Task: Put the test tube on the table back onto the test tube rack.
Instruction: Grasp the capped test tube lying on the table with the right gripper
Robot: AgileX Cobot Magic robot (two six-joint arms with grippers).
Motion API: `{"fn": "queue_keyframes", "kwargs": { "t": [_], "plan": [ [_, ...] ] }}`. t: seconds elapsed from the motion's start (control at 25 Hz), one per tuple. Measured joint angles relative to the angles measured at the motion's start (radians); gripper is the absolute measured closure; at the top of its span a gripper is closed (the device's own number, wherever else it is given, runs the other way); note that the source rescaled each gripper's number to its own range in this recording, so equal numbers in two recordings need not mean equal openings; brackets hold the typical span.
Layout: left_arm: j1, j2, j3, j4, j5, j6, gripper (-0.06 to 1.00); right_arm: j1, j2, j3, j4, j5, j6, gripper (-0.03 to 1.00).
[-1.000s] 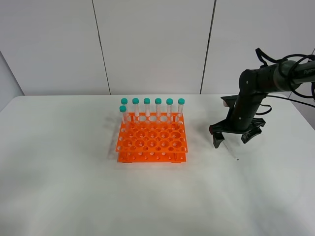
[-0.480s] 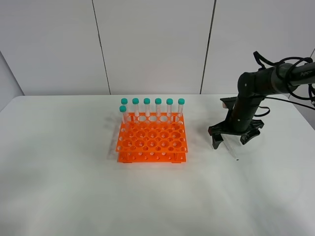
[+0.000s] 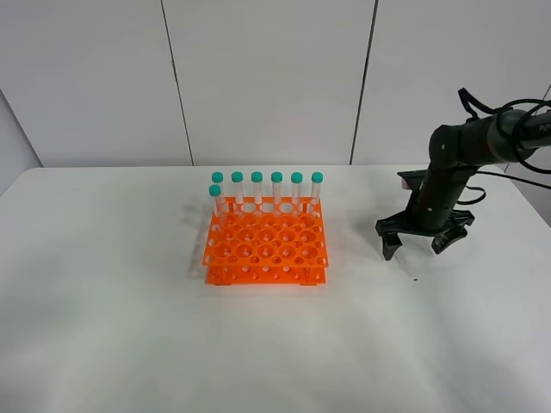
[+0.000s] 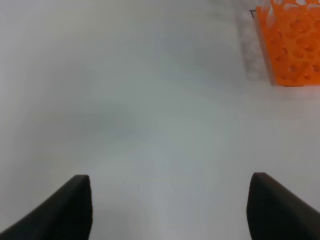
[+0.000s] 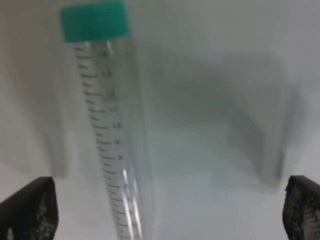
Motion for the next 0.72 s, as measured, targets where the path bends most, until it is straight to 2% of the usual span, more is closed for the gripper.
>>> {"fn": "queue_keyframes", "kwargs": {
  "t": [0.72],
  "plan": [
    [0.0, 0.0, 0.0, 0.0, 0.0, 0.0, 0.01, 0.019, 0.0, 0.0, -0.003, 0.001, -0.046, -0.01]
  ]
}}
